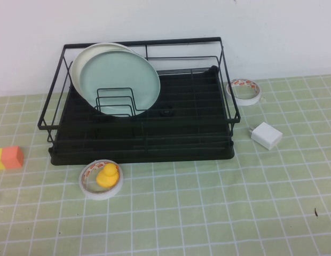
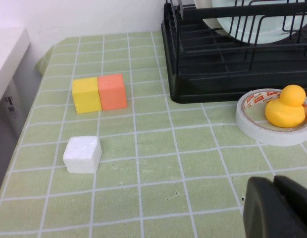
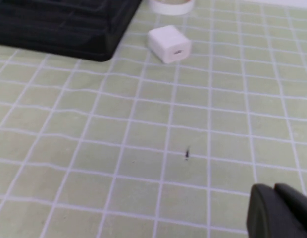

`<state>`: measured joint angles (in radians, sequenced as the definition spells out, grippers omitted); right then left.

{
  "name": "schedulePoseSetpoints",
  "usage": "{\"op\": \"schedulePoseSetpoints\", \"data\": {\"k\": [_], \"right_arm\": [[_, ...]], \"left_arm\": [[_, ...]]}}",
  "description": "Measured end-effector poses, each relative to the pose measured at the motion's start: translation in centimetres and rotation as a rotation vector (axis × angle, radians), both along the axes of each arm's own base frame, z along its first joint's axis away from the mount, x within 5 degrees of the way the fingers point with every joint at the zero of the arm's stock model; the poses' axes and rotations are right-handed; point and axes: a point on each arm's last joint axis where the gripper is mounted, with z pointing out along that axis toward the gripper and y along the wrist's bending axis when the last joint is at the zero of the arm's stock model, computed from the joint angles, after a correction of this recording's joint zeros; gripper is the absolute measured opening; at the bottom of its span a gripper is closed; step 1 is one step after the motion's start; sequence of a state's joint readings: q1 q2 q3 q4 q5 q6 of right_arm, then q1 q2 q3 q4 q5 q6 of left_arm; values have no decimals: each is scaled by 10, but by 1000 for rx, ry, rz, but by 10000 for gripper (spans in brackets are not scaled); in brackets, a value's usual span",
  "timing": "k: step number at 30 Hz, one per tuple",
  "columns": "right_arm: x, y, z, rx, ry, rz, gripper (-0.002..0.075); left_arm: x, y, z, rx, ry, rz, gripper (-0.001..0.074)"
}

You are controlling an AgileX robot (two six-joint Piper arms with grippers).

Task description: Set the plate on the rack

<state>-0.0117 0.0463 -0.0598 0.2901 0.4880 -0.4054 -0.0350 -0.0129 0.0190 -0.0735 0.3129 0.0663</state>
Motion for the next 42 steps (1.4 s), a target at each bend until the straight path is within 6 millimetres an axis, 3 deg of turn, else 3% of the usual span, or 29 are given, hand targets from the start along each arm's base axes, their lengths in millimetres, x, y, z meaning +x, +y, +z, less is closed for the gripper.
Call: {"op": "schedulePoseSetpoints", "data": {"k": [21,24,33,42], "right_arm": [[-1,-7,-7,-47,-41,-110,0],[0,-9,-15,-24,-28,-141,0],[1,-20,-14,58,-72,-306,0],[1,-21,-14,81,-74,-324,0]], "left_arm": [[0,0,0,1,0,0,-2],[0,0,0,1,0,0,-2],[0,0,0,2,1,0,-2],[0,0,0,2,1,0,-2]]}}
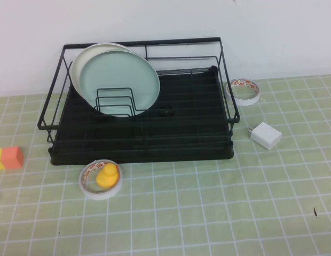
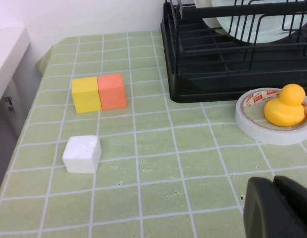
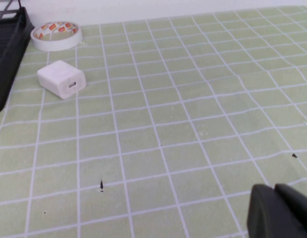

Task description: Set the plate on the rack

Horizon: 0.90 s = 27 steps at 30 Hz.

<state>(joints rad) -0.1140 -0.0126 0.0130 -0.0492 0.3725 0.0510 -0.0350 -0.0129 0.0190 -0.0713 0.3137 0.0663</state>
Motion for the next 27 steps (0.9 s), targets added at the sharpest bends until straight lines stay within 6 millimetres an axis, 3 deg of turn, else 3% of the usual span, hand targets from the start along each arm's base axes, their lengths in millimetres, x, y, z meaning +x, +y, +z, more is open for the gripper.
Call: {"op": "schedulePoseSetpoints", "data": {"k": [27], "right_arm": [[0,5,0,-8,1,111,0]], "left_arm": [[0,0,0,0,0,0,-2]]}}
